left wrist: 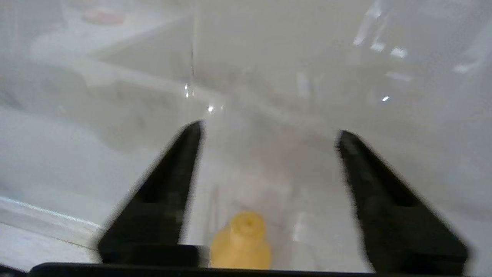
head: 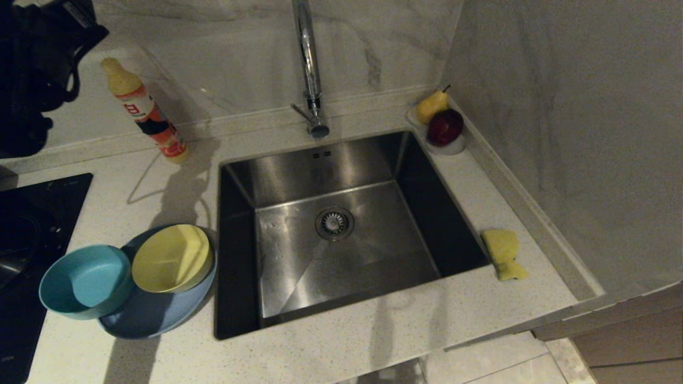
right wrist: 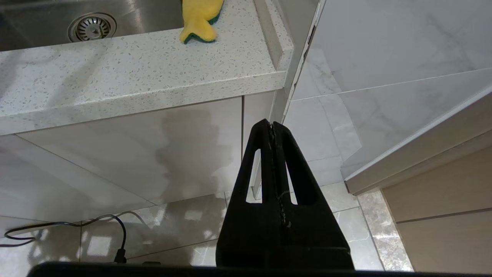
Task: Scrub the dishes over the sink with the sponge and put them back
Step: Turn on the faucet
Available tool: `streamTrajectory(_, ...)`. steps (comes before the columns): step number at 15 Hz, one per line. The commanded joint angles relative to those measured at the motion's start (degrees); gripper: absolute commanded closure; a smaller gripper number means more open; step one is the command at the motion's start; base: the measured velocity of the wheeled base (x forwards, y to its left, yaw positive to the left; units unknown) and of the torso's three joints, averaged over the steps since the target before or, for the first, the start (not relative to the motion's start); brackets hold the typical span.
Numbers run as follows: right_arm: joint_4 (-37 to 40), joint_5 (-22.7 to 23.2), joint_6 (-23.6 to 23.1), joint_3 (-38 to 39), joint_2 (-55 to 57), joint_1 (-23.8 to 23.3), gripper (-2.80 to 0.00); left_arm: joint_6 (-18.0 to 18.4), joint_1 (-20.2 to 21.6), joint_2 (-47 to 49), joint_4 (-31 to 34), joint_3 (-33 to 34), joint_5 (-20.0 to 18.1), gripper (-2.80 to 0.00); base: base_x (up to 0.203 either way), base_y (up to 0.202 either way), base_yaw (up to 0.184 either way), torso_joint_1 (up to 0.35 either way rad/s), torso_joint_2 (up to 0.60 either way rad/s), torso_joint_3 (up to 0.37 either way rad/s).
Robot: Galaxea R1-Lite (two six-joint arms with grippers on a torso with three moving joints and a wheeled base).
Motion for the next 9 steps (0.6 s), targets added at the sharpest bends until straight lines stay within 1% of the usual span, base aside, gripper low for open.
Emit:
streamTrajectory(1, -0.01, -0.01, 0.0, 0.01, -0.11, 0.02, 0.0, -0.17, 0.03, -11.71, 3.75, 4.42, -0.29, 0.0, 0.0, 0.0, 0.0, 0.0, 0.0, 0.0)
streamTrajectory(5, -0.01, -0.01, 0.0, 0.01, -0.11, 0.02, 0.0, -0.06, -0.84, -26.81, 18.8, 11.53, -0.39, 0.0, 0.0, 0.0, 0.0, 0.0, 0.0, 0.0)
streamTrajectory(7, -0.01, -0.01, 0.0, 0.01, -0.11, 0.02, 0.0, 0.28, -1.0, -36.08, 25.49, 20.68, 0.55, 0.0, 0.0, 0.0, 0.0, 0.0, 0.0, 0.0)
streamTrajectory(9, -0.01, -0.01, 0.0, 0.01, -0.11, 0.02, 0.0, 0.8, -1.15, -45.17, 30.41, 30.67, 0.45, 0.0, 0.0, 0.0, 0.0, 0.0, 0.0, 0.0)
